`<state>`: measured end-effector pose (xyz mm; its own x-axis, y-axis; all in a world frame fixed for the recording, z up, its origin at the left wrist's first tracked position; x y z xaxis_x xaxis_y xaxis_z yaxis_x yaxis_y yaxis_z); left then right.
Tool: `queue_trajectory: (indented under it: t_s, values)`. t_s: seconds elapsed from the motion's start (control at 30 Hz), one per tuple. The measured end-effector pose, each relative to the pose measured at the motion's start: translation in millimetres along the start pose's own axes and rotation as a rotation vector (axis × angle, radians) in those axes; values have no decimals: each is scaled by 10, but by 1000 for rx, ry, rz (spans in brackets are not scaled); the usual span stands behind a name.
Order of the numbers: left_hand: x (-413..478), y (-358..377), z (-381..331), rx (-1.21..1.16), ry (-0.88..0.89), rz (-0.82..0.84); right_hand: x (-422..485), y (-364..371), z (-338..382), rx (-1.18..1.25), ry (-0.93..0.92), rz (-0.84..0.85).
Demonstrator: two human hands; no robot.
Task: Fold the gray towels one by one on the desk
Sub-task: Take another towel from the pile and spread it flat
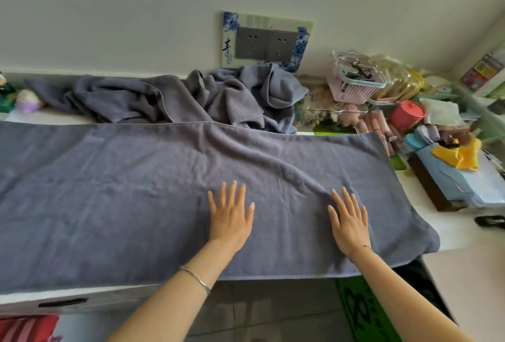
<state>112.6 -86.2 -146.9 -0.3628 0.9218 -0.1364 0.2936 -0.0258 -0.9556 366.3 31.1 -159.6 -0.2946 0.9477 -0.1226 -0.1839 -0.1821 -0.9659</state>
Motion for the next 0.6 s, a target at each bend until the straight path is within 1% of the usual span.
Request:
queue_trajectory:
  t_s: [0.07, 0.13, 0.2, 0.27, 0.33, 0.43, 0.5, 0.6]
  values:
    - [66, 161, -413, -16, 77, 58, 65, -8, -221, 6, 14, 50]
    - [129, 285, -740, -10, 144, 72, 105, 14, -449, -17, 21, 103]
    - [202, 390, -964, -3, 164, 83, 152, -28, -698, -28, 48, 109]
    - [253, 454, -1115, 6, 159, 90, 215, -133, -967, -7, 107, 85]
    - [323, 503, -1260, 12, 166, 104, 282, -293, -1250, 12, 156, 19]
    - [431, 515, -1440, 14, 189, 103, 402, -539, -1655, 148, 287, -91]
    - [512, 503, -1550, 28, 202, 83, 529, -623, -1842, 224, 378, -106]
    - [670, 517, -1639, 59, 214, 65, 740, -678, -1958, 267, 446, -138]
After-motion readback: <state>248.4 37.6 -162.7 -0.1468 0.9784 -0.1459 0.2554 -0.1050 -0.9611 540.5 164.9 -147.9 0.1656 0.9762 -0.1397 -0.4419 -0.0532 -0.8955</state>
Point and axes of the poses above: each hand's wrist, its own x-axis towards the middle knuckle, its own y-axis out of the palm, z = x × y, the point moved 6 cm from there along x, towards the middle knuckle, and after that the axes turned 1 degree about -y, right-handed, at the moved point
